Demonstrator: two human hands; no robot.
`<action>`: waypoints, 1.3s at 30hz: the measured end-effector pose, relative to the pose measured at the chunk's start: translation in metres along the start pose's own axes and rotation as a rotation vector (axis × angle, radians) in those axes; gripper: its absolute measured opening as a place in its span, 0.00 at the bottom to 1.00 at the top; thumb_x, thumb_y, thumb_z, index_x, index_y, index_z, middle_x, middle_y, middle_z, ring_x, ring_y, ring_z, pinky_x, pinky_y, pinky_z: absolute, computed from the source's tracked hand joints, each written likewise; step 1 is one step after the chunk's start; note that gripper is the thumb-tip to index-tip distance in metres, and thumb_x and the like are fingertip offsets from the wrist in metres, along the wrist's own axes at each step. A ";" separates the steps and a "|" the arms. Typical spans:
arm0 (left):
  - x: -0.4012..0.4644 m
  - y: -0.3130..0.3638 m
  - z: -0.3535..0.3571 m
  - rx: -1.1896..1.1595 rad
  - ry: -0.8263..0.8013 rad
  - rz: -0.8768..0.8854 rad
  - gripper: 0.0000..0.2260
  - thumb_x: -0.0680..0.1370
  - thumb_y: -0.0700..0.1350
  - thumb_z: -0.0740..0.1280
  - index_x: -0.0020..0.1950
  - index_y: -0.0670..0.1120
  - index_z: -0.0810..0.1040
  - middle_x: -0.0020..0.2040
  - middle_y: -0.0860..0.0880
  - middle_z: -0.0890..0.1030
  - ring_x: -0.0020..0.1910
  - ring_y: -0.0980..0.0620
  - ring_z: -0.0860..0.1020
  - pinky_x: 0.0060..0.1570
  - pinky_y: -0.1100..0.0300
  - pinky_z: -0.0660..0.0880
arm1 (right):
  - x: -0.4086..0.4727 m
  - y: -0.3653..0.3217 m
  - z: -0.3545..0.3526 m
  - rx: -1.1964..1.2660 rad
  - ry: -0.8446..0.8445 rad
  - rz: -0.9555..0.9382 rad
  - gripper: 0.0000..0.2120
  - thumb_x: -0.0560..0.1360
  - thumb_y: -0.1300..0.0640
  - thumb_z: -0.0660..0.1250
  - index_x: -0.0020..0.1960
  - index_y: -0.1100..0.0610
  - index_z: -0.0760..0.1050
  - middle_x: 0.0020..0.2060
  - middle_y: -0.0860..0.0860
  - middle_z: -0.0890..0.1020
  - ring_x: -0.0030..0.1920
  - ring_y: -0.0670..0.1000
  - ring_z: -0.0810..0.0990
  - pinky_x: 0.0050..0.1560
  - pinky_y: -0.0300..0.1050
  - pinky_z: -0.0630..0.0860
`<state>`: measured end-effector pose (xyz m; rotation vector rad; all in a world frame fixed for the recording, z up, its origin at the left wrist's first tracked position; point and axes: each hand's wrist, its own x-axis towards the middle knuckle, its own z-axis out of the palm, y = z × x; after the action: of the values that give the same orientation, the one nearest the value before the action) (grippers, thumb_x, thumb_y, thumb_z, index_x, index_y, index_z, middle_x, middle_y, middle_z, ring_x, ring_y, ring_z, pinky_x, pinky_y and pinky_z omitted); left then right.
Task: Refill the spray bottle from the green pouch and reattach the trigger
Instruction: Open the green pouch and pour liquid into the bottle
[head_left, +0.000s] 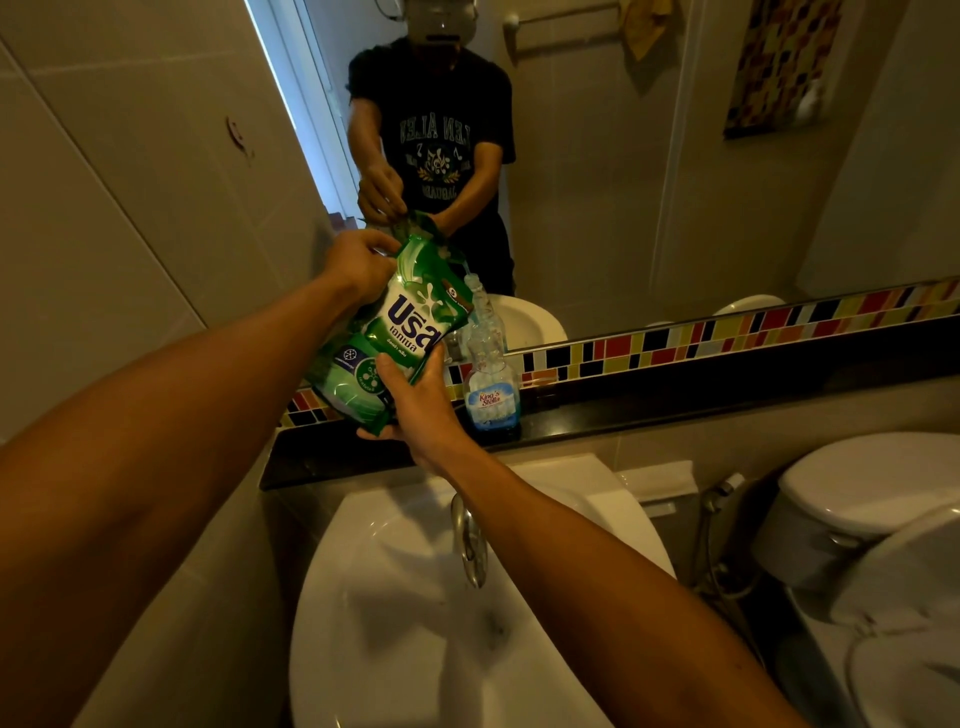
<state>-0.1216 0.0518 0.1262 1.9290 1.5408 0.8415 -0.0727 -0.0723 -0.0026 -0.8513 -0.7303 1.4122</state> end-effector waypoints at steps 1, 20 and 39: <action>0.000 0.000 0.000 0.003 0.001 0.001 0.13 0.81 0.39 0.65 0.65 0.46 0.77 0.60 0.39 0.80 0.54 0.42 0.83 0.49 0.52 0.82 | 0.000 0.000 0.000 -0.001 0.000 0.001 0.34 0.82 0.53 0.68 0.79 0.36 0.53 0.74 0.53 0.72 0.69 0.62 0.77 0.47 0.66 0.84; -0.004 -0.010 0.008 -0.043 0.008 -0.009 0.12 0.80 0.39 0.66 0.64 0.44 0.77 0.57 0.38 0.81 0.53 0.40 0.83 0.48 0.52 0.81 | 0.003 0.008 -0.016 -0.097 0.028 0.021 0.39 0.82 0.52 0.68 0.82 0.37 0.47 0.75 0.53 0.72 0.69 0.61 0.77 0.51 0.70 0.83; -0.040 -0.086 0.061 -0.308 0.142 -0.211 0.07 0.80 0.36 0.63 0.50 0.44 0.80 0.49 0.45 0.80 0.46 0.50 0.78 0.37 0.62 0.75 | 0.016 0.057 -0.091 -0.341 0.043 -0.051 0.38 0.82 0.52 0.68 0.83 0.44 0.48 0.73 0.55 0.74 0.67 0.54 0.79 0.64 0.59 0.80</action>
<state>-0.1380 0.0299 0.0171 1.4880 1.5577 1.0693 -0.0248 -0.0639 -0.0997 -1.1143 -0.9696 1.2383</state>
